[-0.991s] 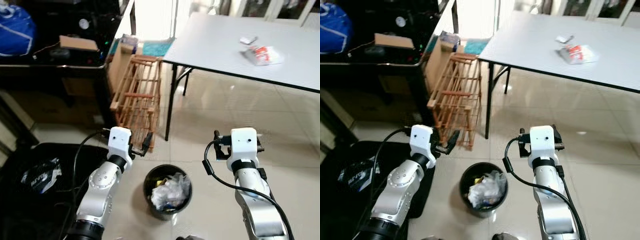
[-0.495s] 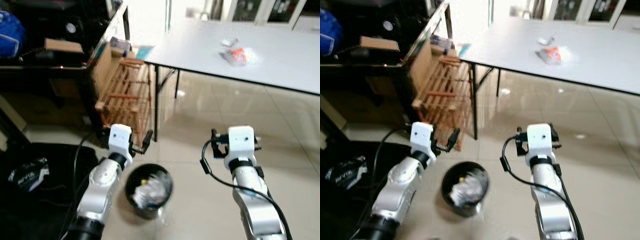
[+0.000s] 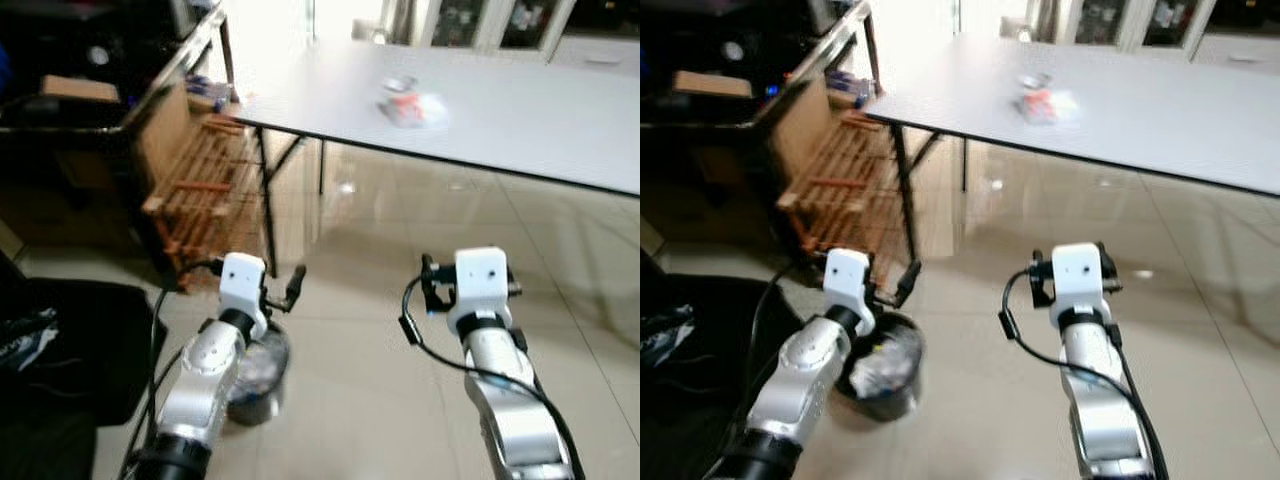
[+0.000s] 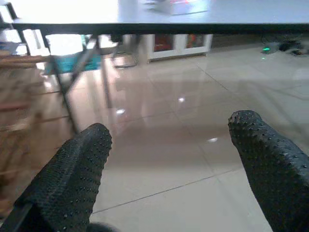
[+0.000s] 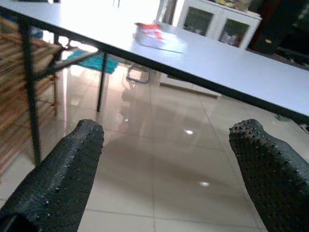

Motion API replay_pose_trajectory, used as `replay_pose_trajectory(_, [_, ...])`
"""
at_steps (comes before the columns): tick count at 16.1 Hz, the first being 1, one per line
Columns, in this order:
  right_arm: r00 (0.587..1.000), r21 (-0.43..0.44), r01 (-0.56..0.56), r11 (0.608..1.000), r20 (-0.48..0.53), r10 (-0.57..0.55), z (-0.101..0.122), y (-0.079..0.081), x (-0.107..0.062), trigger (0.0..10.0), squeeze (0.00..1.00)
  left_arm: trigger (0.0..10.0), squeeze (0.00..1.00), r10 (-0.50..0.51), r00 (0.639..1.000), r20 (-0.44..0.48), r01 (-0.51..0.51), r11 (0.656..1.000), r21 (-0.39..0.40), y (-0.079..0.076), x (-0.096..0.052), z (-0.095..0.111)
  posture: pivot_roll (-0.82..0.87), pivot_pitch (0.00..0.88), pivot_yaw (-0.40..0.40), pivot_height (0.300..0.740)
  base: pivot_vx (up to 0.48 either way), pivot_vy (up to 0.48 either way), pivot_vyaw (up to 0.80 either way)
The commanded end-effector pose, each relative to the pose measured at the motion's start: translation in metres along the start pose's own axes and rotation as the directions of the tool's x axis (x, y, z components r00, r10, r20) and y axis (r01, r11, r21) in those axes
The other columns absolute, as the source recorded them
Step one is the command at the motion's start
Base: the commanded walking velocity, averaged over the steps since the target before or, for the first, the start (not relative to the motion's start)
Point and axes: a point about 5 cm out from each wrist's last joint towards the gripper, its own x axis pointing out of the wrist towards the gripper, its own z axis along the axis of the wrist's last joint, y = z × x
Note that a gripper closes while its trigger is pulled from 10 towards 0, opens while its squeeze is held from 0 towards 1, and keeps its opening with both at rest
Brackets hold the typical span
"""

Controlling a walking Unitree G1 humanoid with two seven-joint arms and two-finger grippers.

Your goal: Picking trash to rubbish bin

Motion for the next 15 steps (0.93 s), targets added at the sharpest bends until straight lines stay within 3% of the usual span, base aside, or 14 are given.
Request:
replay_pose_trajectory(1, [1.000,0.004,0.013,1.000,0.004,-0.013,0.0021,-0.0019,0.0004,10.0,0.73,10.0,0.00,-0.010,1.000,0.005,0.010,1.000,0.025,-0.0009,0.0016,0.0025,-0.05,0.056,0.024,0.740,0.000,0.000,0.00])
replay_pose_trajectory(4, [1.000,0.006,0.015,1.000,0.007,-0.015,0.0030,-0.0010,0.0006,10.0,0.73,10.0,0.00,-0.012,1.000,0.005,0.012,1.000,0.028,-0.0013,0.0019,0.0029,-0.05,0.056,0.024,0.740,0.000,0.000,0.00])
replay_pose_trajectory(15, [0.999,0.004,0.031,1.000,0.018,-0.031,0.0042,-0.0023,0.0007,10.0,0.74,10.0,0.00,0.017,1.000,0.009,-0.017,0.999,0.042,0.0006,0.0065,0.0044,-0.05,0.057,0.024,0.740,0.000,-0.477,0.00])
